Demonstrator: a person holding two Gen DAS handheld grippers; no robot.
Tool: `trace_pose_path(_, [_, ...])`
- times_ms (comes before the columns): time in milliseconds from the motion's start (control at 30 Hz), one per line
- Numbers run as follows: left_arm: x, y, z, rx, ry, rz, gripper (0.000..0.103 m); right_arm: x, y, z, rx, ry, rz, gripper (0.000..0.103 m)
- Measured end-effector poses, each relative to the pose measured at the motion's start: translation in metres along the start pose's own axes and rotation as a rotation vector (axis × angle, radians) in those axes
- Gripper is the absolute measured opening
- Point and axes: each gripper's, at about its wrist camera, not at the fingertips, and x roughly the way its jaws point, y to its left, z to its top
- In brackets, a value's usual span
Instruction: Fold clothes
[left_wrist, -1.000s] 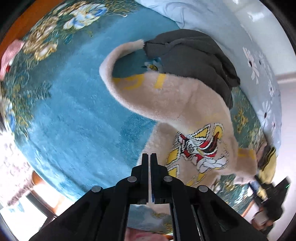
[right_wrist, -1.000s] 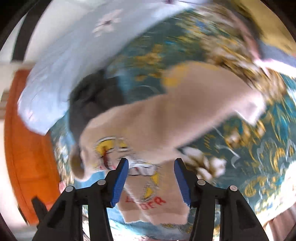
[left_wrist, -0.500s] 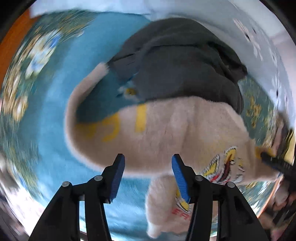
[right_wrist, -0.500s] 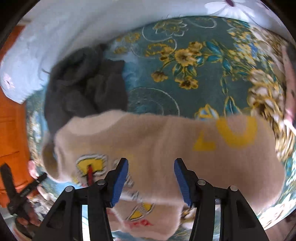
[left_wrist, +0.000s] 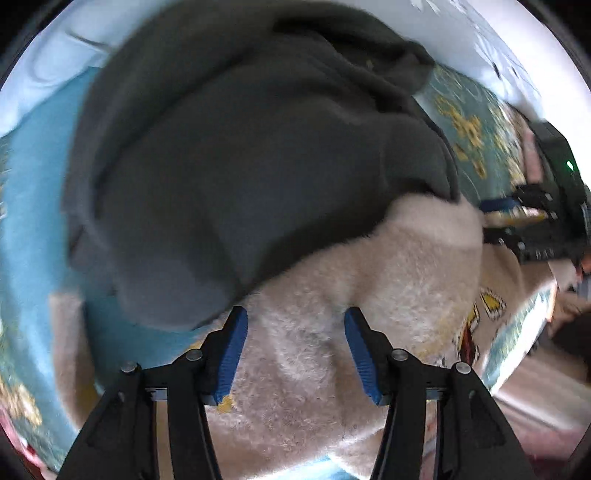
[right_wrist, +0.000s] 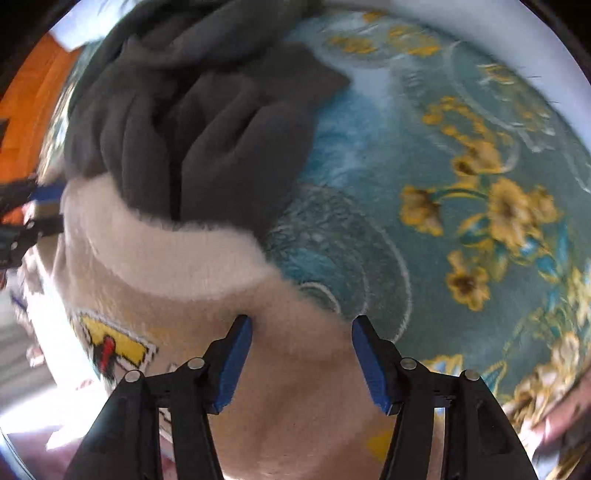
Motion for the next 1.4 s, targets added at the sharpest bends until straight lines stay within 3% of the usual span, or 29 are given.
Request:
trace_pose_path(200, [0.021, 0.004, -0.006, -0.025, 0.044, -0.033, 0.06, 0.012, 0.002, -0.006, -0.042, 0.032, 0.001, 0.059])
trace_pose_path(233, [0.022, 0.004, -0.007, -0.033, 0.043, -0.031, 0.058, 0.013, 0.004, -0.007, -0.038, 0.029, -0.011, 0.057])
trace_pose_path(267, [0.023, 0.002, -0.009, -0.038, 0.04, -0.033, 0.05, 0.014, 0.008, -0.009, -0.04, 0.026, -0.037, 0.054])
trace_pose_path(400, [0.023, -0.012, -0.017, -0.01, 0.029, 0.031, 0.022, 0.011, 0.019, -0.018, -0.046, 0.006, -0.077, 0.028])
trace_pose_path(433, [0.022, -0.016, -0.02, 0.001, 0.024, 0.05, 0.019, 0.008, 0.022, -0.022, -0.042, -0.003, -0.074, 0.016])
trace_pose_path(500, [0.017, -0.023, -0.028, -0.008, -0.008, 0.076, 0.014, 0.003, 0.029, -0.032, -0.035, -0.022, -0.068, 0.001])
trace_pose_path(800, [-0.032, -0.038, -0.066, -0.108, -0.199, 0.113, 0.011, -0.021, 0.058, -0.073, -0.004, -0.108, -0.041, 0.0])
trace_pose_path(967, [-0.046, -0.039, -0.087, -0.099, -0.247, 0.133, 0.011, -0.02, 0.026, -0.073, 0.098, -0.117, -0.078, 0.006])
trace_pose_path(1000, [-0.051, -0.036, -0.087, -0.101, -0.257, 0.13, 0.011, -0.018, 0.02, -0.071, 0.111, -0.104, -0.071, 0.01])
trace_pose_path(1100, [-0.057, -0.038, -0.098, -0.116, -0.278, 0.114, 0.011, -0.012, 0.005, -0.068, 0.113, -0.081, -0.072, 0.044])
trace_pose_path(1233, [-0.045, -0.035, -0.099, -0.161, -0.24, 0.11, 0.011, 0.001, 0.005, -0.06, 0.022, -0.047, -0.074, 0.053])
trace_pose_path(1400, [-0.026, -0.029, -0.102, -0.21, -0.202, 0.102, 0.011, 0.025, 0.028, -0.052, -0.151, 0.014, -0.074, 0.056])
